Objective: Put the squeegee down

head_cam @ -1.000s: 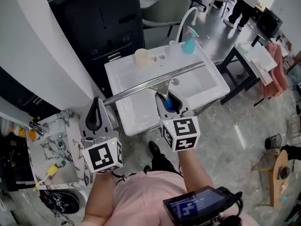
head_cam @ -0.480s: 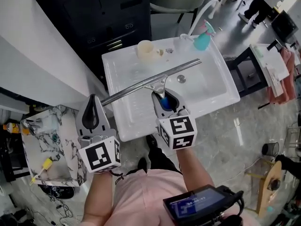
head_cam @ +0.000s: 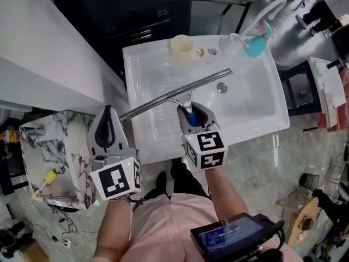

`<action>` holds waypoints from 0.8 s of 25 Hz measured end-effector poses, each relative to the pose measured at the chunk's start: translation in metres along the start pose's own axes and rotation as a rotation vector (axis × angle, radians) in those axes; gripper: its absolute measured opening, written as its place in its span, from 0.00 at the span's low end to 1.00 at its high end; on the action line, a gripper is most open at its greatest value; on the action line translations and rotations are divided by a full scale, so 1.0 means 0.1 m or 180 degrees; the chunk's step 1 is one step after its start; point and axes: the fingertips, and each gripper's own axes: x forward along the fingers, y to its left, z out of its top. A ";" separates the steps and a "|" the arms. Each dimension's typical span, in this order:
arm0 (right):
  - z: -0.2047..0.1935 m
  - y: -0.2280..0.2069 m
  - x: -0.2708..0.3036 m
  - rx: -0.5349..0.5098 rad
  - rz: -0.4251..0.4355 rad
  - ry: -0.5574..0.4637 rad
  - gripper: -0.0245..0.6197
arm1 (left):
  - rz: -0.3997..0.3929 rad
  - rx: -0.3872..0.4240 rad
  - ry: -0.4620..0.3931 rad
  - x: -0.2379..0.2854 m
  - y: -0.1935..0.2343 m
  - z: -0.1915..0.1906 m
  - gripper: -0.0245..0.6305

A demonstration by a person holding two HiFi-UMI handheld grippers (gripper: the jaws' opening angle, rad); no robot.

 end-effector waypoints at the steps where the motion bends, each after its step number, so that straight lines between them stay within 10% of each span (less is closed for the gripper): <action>1: -0.05 0.01 0.05 0.0006 0.0034 0.0046 0.21 | 0.0014 -0.0002 0.0033 0.02 0.01 -0.04 0.05; 20: -0.77 0.12 0.58 0.0026 0.0503 0.0793 0.21 | 0.0185 -0.0031 0.0384 0.29 0.10 -0.50 0.05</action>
